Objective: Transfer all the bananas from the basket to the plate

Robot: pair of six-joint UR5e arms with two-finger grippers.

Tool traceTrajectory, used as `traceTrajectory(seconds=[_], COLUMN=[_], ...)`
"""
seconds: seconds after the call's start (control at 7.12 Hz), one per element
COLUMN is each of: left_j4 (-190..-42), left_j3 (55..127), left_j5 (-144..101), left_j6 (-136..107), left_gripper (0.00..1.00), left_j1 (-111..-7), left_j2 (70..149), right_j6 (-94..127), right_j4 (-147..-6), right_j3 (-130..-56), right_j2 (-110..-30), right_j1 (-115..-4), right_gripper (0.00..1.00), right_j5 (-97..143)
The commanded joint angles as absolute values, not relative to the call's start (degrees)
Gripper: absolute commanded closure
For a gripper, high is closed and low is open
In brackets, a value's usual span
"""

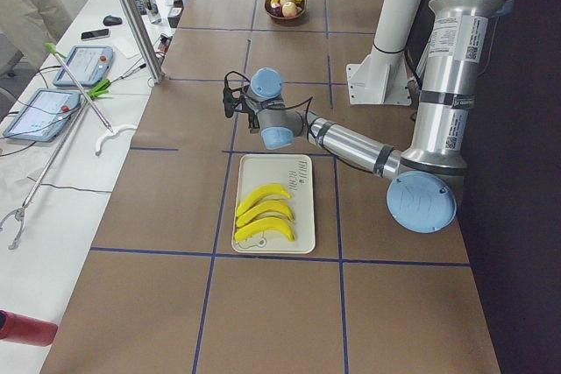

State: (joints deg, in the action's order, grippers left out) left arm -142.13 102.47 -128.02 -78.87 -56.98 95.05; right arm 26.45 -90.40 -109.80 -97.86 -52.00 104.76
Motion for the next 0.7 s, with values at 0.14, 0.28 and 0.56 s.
traceTrajectory(seconds=[0.14, 0.28, 0.56], left_j4=[-141.5, -138.0, -127.3], left_j3=[101.9, 101.9, 102.0], left_j5=[-128.3, -128.1, -128.1], left_j6=[-67.1, -56.0, -33.3], left_gripper=[0.0, 0.0, 0.0], left_j1=[-57.0, -57.1, -57.4], left_j2=[93.3, 91.3, 91.1], right_j6=[31.9, 31.9, 31.9], right_j4=[-91.2, -91.2, -91.2], right_j3=[-114.2, -114.0, -113.7], right_j2=[-85.0, -85.0, -85.0], right_j1=[-52.3, -52.3, -52.3], right_gripper=[0.01, 0.01, 0.01], right_j5=[115.9, 115.9, 115.8])
